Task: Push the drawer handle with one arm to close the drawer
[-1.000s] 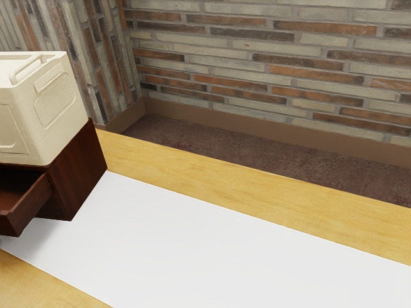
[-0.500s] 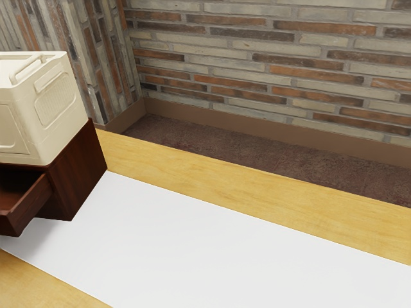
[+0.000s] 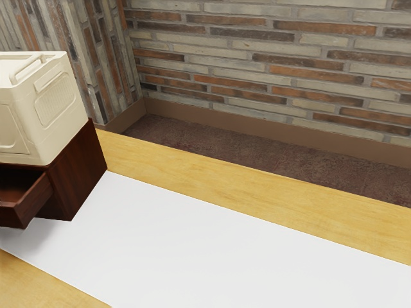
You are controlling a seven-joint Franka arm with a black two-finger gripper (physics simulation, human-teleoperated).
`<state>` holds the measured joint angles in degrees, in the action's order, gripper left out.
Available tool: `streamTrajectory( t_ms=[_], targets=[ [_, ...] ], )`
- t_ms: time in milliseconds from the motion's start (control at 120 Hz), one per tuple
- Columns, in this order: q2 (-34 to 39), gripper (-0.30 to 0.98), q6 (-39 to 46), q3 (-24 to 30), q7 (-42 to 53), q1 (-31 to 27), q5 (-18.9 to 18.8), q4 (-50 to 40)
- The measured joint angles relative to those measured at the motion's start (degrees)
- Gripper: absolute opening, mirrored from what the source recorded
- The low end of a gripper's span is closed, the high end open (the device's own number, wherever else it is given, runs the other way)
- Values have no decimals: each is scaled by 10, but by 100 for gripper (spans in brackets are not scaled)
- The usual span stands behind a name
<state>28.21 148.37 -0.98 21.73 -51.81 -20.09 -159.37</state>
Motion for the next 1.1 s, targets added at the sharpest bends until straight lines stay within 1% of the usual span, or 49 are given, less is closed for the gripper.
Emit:
streamTrajectory(
  t_ms=[117, 267, 433, 700, 808, 1100],
  targets=[
    [-23, -10, 7, 3, -1, 2, 0, 20],
    [-50, -10, 14, 28, -5, 2, 4, 41],
    [-82, -10, 17, 32, -8, 3, 6, 73],
    [-132, -10, 19, 51, -13, 3, 6, 117],
    [-149, -10, 20, 66, -15, 3, 7, 137],
    [-195, -10, 19, 78, -18, 4, 5, 184]
  ],
)
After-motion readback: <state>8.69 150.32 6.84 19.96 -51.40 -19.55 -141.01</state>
